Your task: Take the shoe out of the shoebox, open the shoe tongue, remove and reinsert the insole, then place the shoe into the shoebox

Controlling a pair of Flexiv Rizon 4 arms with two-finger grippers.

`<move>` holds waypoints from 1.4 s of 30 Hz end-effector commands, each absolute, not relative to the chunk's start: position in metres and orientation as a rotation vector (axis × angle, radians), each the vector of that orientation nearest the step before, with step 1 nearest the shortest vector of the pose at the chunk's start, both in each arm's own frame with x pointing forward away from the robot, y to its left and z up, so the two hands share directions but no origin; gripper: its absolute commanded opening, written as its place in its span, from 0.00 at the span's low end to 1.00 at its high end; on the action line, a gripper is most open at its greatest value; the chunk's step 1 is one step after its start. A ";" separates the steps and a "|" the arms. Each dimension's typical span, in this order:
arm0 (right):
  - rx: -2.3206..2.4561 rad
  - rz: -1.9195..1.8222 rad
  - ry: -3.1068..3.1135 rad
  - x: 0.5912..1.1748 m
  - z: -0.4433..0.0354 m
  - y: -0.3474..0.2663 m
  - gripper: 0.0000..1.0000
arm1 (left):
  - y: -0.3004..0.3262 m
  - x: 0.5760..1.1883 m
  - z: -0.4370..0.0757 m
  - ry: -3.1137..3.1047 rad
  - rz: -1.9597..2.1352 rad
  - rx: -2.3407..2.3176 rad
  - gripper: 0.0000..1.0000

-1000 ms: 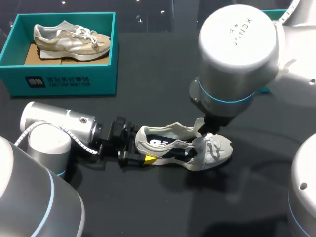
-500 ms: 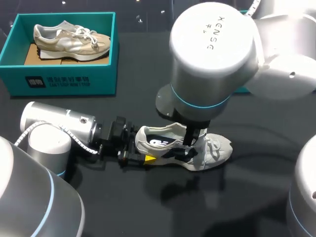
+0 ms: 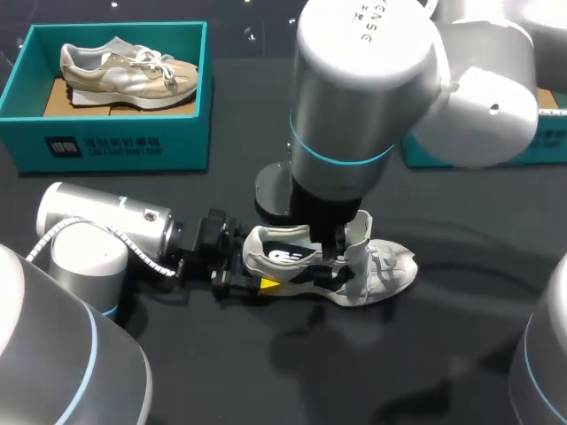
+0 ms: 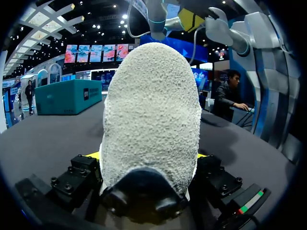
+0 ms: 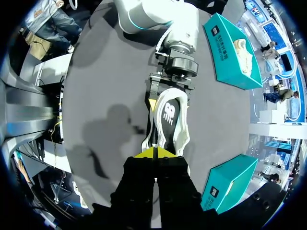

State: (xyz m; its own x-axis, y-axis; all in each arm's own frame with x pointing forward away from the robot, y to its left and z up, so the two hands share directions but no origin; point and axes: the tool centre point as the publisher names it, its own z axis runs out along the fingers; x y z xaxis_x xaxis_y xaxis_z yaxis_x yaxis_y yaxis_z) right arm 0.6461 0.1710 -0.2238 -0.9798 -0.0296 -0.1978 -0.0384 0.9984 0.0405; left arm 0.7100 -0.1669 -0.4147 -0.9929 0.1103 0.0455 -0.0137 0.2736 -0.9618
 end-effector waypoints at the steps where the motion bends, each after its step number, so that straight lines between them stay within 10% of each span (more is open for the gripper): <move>1: -0.059 0.126 2.949 0.648 -0.227 0.162 0.00 | -0.169 0.710 -0.416 -2.424 1.829 -0.093 0.00; 42: -0.125 0.160 2.973 0.699 -0.298 0.204 0.00 | -0.169 0.710 -0.416 -2.424 1.829 -0.093 0.00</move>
